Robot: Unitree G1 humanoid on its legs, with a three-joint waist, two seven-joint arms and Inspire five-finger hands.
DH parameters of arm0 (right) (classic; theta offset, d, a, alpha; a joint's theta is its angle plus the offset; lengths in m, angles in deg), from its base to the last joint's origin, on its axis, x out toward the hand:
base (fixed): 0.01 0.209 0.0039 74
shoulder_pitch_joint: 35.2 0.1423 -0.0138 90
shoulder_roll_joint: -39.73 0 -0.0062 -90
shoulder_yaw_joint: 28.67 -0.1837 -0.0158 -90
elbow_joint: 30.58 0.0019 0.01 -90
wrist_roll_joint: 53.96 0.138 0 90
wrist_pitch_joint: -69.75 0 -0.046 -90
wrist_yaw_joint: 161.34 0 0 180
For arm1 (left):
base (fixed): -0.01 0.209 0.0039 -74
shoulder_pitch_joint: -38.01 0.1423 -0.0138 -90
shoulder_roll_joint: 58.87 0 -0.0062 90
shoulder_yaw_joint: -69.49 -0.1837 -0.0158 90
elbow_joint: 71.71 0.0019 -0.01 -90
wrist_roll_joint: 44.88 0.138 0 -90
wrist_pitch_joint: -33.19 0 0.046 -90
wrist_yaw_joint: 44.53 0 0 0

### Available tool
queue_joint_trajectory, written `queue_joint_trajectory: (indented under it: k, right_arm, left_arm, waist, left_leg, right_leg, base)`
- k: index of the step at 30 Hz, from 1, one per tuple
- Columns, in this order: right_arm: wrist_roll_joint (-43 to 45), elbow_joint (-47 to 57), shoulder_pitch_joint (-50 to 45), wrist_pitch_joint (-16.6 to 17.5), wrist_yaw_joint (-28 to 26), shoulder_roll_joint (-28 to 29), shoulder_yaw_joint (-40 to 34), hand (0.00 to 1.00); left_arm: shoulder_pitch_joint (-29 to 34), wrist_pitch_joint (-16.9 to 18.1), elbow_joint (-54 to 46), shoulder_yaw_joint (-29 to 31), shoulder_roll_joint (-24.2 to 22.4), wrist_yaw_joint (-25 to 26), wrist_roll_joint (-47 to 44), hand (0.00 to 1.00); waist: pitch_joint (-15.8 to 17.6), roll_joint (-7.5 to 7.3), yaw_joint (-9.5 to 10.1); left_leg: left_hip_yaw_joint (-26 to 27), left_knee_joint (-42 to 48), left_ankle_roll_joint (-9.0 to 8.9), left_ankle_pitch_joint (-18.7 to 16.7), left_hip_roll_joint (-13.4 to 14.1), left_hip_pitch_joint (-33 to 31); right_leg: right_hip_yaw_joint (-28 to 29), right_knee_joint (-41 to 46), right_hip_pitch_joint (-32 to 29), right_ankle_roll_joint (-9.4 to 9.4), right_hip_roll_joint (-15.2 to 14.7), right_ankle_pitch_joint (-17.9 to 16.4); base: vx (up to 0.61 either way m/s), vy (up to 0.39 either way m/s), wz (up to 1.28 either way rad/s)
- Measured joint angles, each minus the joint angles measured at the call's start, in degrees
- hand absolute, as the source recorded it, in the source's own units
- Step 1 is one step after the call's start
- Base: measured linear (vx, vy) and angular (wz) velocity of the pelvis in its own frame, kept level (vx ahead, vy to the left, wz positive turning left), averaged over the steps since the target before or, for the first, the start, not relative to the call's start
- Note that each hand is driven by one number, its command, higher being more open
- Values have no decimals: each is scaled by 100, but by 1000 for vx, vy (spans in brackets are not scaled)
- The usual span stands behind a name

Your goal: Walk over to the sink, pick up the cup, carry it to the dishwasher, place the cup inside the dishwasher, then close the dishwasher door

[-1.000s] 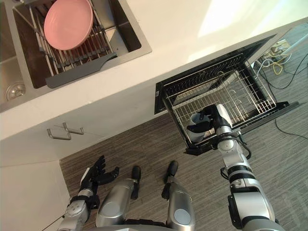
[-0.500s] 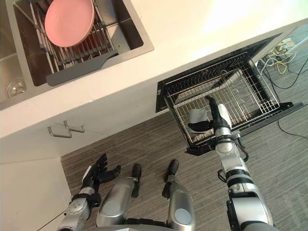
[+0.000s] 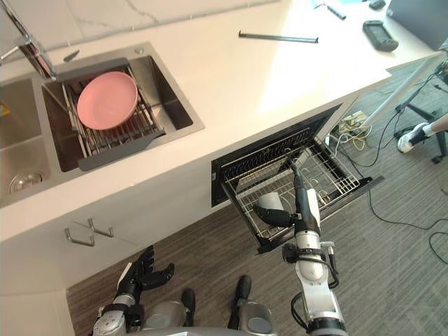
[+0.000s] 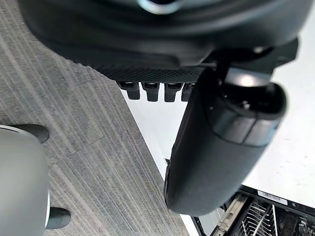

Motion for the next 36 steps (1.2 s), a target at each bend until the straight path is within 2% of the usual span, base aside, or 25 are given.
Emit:
queue_joint_trajectory:
  k: [5,13,16,17,20,22,23,24,25,26,28,30,32,33,34,35,36]
  right_arm:
    - [238,424,-429,448,-157,375,10,100]
    - [623,483,-515,616,-493,540,51,100]
    - [797,560,-688,657,-705,557,101,100]
    - [869,559,-736,658,-798,563,101,100]
    - [996,565,-848,738,-939,550,111,100]
    - [996,600,-864,776,-967,535,142,100]
    - [996,644,-870,776,-965,521,149,100]
    - [997,828,-945,782,-928,499,146,100]
    - [998,910,-976,793,-908,487,137,100]
    - [1004,985,-968,828,-856,486,103,100]
    - [1054,991,-911,846,-778,443,39,100]
    - [1064,991,-855,848,-813,297,37,100]
    - [1072,998,-820,872,-961,239,99,100]
    - [1073,1005,-789,882,-984,266,115,100]
    - [1073,988,-787,893,-997,332,189,100]
    - [1074,969,-783,891,-1020,336,230,100]
    - [1076,949,-780,891,-1019,337,272,100]
  left_arm:
    - [164,83,233,6,-46,54,3,100]
    - [352,177,439,0,-55,54,-2,100]
    - [471,179,479,-5,-71,53,-14,100]
    - [490,179,521,-10,-70,53,-31,100]
    - [555,182,604,-21,-87,63,-70,100]
    - [583,172,612,-15,-93,66,-208,100]
    - [582,169,621,-15,-98,65,-266,100]
    - [558,160,663,-14,-112,49,-365,100]
    - [552,159,671,-7,-108,34,-405,100]
    - [551,159,691,20,-107,-18,-518,100]
    - [568,155,706,50,-140,-56,-686,100]
    - [678,158,664,54,-239,-35,-737,100]
    - [807,148,651,169,-373,-44,-843,100]
    - [826,159,609,167,-363,-65,-843,100]
    - [831,166,599,172,-241,-118,-844,100]
    - [816,157,600,188,-225,-133,-842,100]
    - [829,152,597,229,-211,-141,-823,100]
  waist:
    - [-267,124,-74]
    - [-401,184,-148]
    - [-425,241,-150]
    - [-407,266,-149]
    - [-321,390,-142]
    - [-280,438,-135]
    - [-270,443,-137]
    - [-259,440,-174]
    - [-257,419,-176]
    - [-226,396,-207]
    - [-185,370,-252]
    - [-237,520,-219]
    - [-417,637,-110]
    - [-402,573,-72]
    - [-415,392,-65]
    - [-401,292,-49]
    - [-382,248,-20]
  left_leg:
    - [79,-204,-26,12,51,295]
    - [213,-267,-114,-14,117,546]
    - [247,-111,-247,-102,155,587]
    - [256,71,-343,-194,193,581]
    - [277,811,-351,-624,368,452]
    - [367,1099,-492,-838,426,320]
    - [450,1074,-501,-843,451,320]
    - [895,1020,-660,-756,630,317]
    - [968,1047,-796,-716,644,296]
    - [1060,1424,-863,-658,652,10]
    - [1206,1648,-553,-833,654,-435]
    - [1353,1459,-536,-753,824,-606]
    - [1425,1558,-160,-633,791,-658]
    - [1418,1579,-51,-642,696,-663]
    - [1374,1615,105,-742,411,-625]
    - [1328,1610,175,-841,215,-467]
    - [1296,1571,215,-868,107,-351]
  right_leg:
    - [54,-150,232,2,72,1]
    - [174,-171,397,-20,132,-19]
    - [212,-25,431,-27,138,-116]
    - [217,185,417,-29,132,-241]
    - [229,998,268,-100,130,-778]
    - [262,1536,16,-84,68,-1087]
    - [261,1572,1,-83,57,-1095]
    - [179,1556,-4,-80,-24,-1112]
    - [138,1539,5,-71,-87,-1132]
    - [63,1441,65,-66,-209,-1139]
    - [-191,1327,238,14,-454,-1165]
    - [-388,1252,438,224,-531,-1221]
    - [-405,1287,617,497,-609,-1231]
    - [-302,1763,493,491,-742,-1394]
    - [-164,2919,256,502,-1092,-1906]
    - [-113,3975,44,389,-1386,-1917]
    - [-95,4316,-46,269,-1539,-1817]
  base:
    - [30,-18,-8]
    - [-1,-8,-9]
    - [-21,-5,-6]
    - [0,0,0]
    - [-59,-13,-1]
    - [-68,-12,-4]
    - [-35,-57,16]
    - [-12,-54,29]
    - [-14,-12,57]
    - [-21,48,58]
    - [-19,85,84]
    - [51,135,54]
    - [223,233,24]
    - [315,220,34]
    - [321,160,43]
    - [321,159,47]
    - [305,122,39]
